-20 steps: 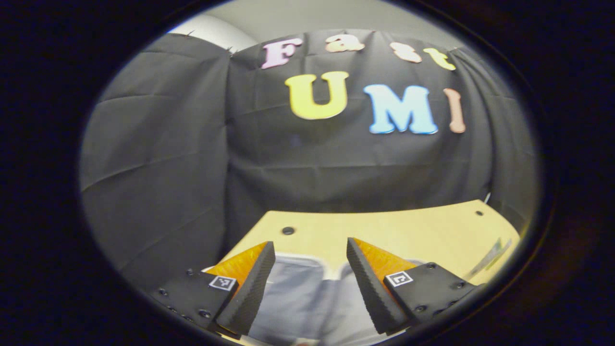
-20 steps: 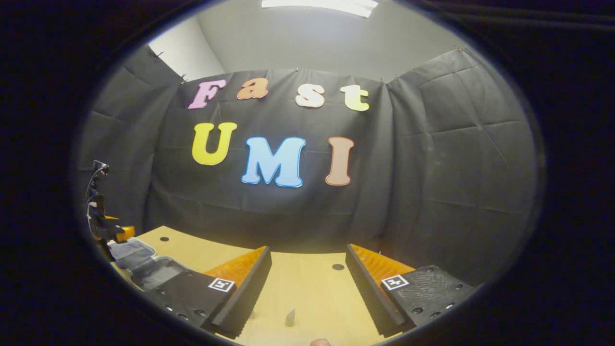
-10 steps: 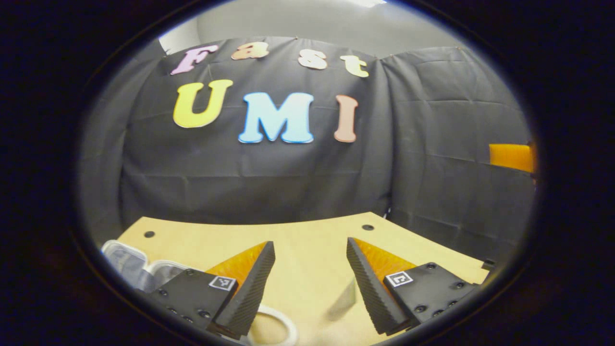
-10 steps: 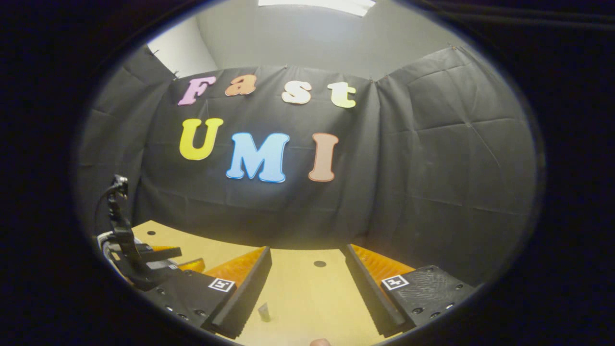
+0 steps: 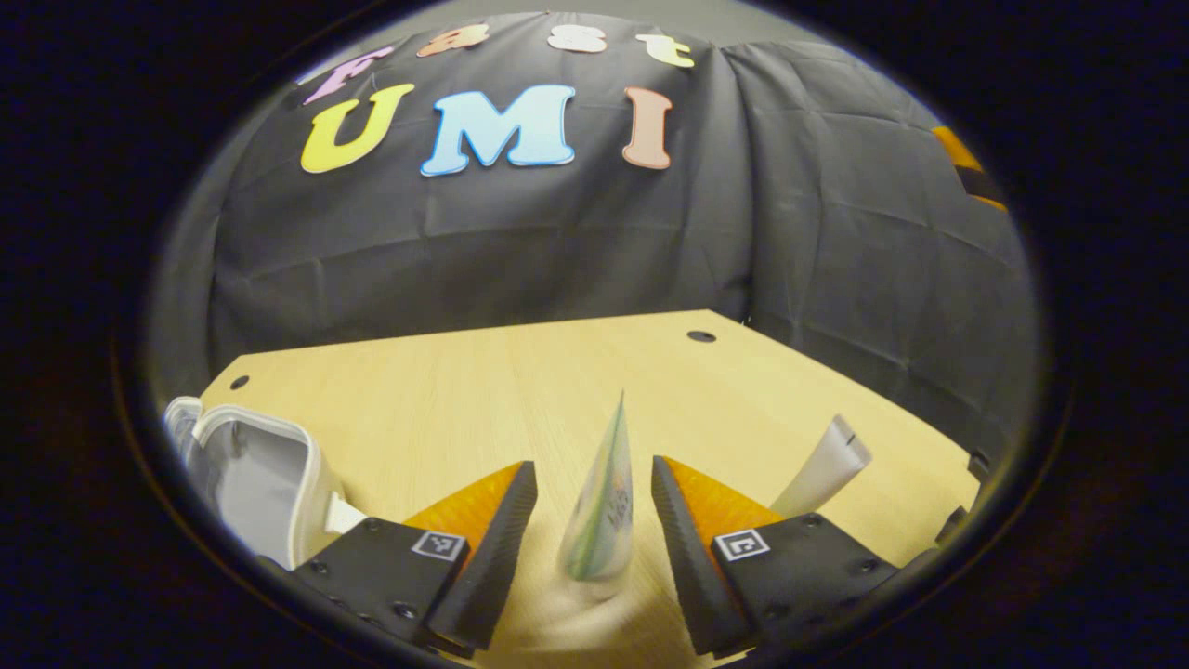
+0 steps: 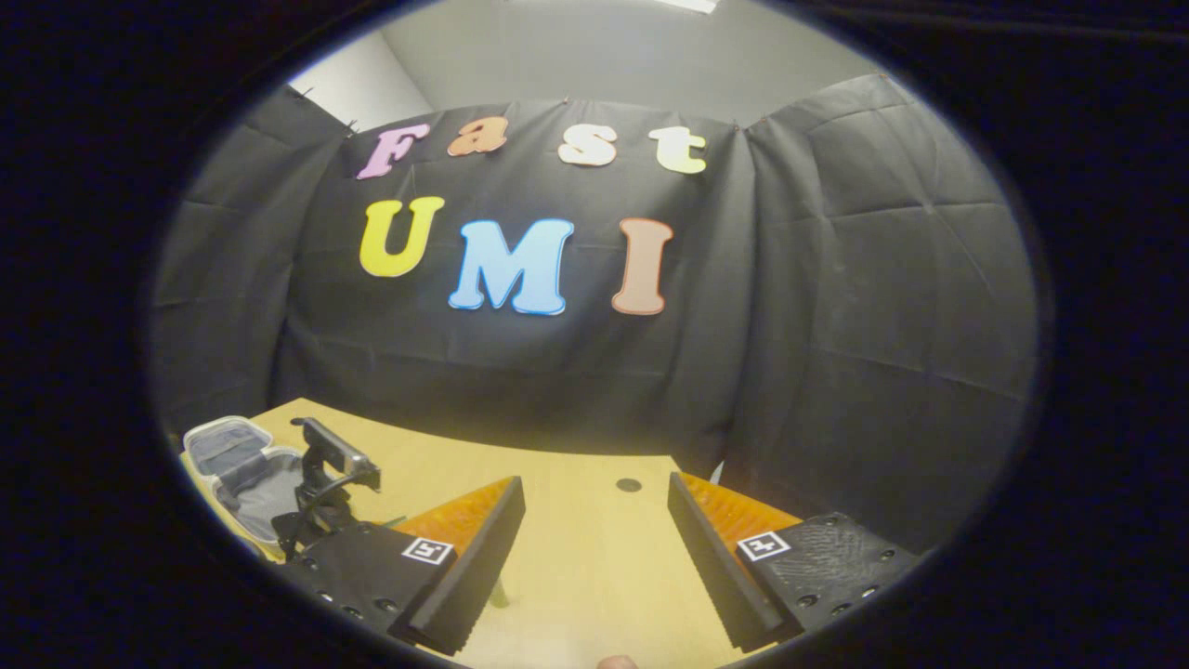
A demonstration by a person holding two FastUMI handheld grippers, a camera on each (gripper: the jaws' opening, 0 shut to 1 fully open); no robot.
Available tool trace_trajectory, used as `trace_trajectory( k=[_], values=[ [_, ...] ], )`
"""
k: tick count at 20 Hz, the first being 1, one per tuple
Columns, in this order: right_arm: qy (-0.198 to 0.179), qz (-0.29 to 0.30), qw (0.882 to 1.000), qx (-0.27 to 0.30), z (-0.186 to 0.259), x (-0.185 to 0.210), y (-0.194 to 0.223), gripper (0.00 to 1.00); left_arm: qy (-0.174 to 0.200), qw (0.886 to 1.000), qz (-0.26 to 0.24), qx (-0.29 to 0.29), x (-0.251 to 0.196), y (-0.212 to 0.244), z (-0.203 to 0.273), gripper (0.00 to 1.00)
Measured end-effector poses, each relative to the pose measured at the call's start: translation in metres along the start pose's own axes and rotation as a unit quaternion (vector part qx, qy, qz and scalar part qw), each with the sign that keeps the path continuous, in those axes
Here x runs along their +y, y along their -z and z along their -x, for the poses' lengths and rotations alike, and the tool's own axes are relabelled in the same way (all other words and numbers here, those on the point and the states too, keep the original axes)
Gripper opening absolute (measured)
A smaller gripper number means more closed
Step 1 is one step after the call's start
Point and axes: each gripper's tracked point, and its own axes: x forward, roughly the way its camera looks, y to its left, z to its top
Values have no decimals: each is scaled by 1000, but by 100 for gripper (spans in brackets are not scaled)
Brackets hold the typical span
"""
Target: First open the suitcase, pack the skin care products into it, and then close the suitcase.
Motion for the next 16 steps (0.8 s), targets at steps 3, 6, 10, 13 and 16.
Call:
trace_trajectory(
  k=[3,6,10,13,16],
  values=[
    [-29,-5,999,23,-15,15,22,94,-2,1000,-11,16,0,9,-11,51],
    [-62,-16,997,41,-30,34,39,95,27,998,22,47,-4,11,-6,42],
    [-119,-58,988,79,-53,77,76,94,34,996,64,50,9,-46,51,41],
    [-137,-78,975,157,-73,100,142,94,20,995,89,38,31,-83,112,40],
    [-130,-71,959,240,-83,110,206,87,0,990,133,49,71,-97,159,40]
  ],
)
